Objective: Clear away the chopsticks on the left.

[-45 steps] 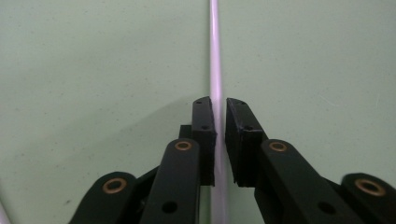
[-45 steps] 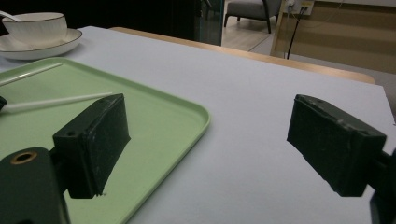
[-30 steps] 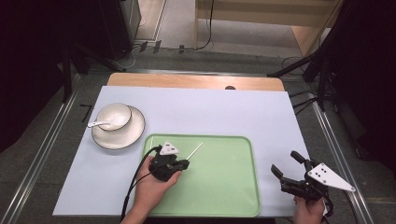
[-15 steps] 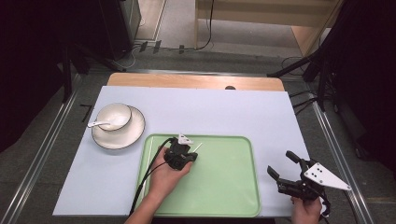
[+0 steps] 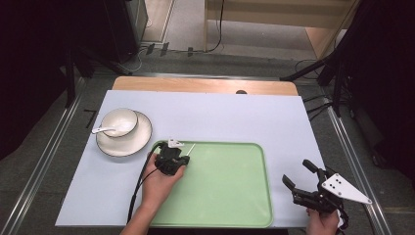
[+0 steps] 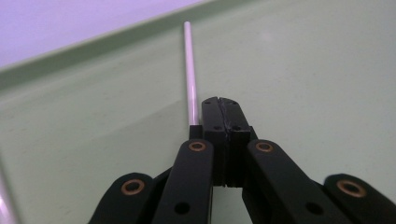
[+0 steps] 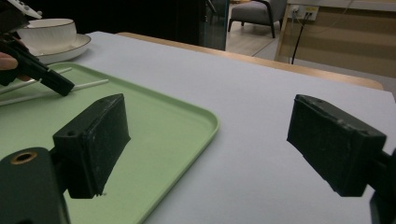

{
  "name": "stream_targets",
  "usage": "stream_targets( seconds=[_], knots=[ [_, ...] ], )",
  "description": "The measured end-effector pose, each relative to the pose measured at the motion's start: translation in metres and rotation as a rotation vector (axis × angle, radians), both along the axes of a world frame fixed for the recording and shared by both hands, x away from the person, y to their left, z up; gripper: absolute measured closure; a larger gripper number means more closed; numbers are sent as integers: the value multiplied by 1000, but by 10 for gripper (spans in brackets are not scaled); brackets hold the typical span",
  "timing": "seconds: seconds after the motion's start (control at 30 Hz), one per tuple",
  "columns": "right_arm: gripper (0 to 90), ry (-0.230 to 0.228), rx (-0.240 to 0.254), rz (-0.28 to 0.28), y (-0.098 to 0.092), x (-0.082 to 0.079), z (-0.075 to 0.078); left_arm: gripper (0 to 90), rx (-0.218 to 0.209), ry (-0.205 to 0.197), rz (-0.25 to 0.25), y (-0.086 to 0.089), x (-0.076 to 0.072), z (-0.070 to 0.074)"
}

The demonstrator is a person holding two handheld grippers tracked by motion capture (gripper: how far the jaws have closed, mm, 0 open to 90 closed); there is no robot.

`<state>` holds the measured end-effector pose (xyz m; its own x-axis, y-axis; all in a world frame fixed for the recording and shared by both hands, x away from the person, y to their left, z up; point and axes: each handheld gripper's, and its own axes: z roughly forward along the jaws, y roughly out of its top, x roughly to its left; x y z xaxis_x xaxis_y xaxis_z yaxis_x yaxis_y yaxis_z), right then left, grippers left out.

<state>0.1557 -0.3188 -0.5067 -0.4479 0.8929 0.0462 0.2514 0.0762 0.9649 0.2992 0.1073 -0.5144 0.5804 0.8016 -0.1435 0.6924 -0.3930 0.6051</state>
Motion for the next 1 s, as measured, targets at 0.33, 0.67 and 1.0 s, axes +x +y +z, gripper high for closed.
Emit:
stream_targets(
  seconds=[0.33,0.67,1.0],
  knots=[
    [128,7,1,0,-1,0,-1,900,-22,-2,40,19,2,-1],
    [128,1,-3,8,-1,0,0,900,-23,-1,73,34,3,0],
    [128,2,-5,4,-1,0,0,900,-55,-5,130,44,9,-2]
  ],
)
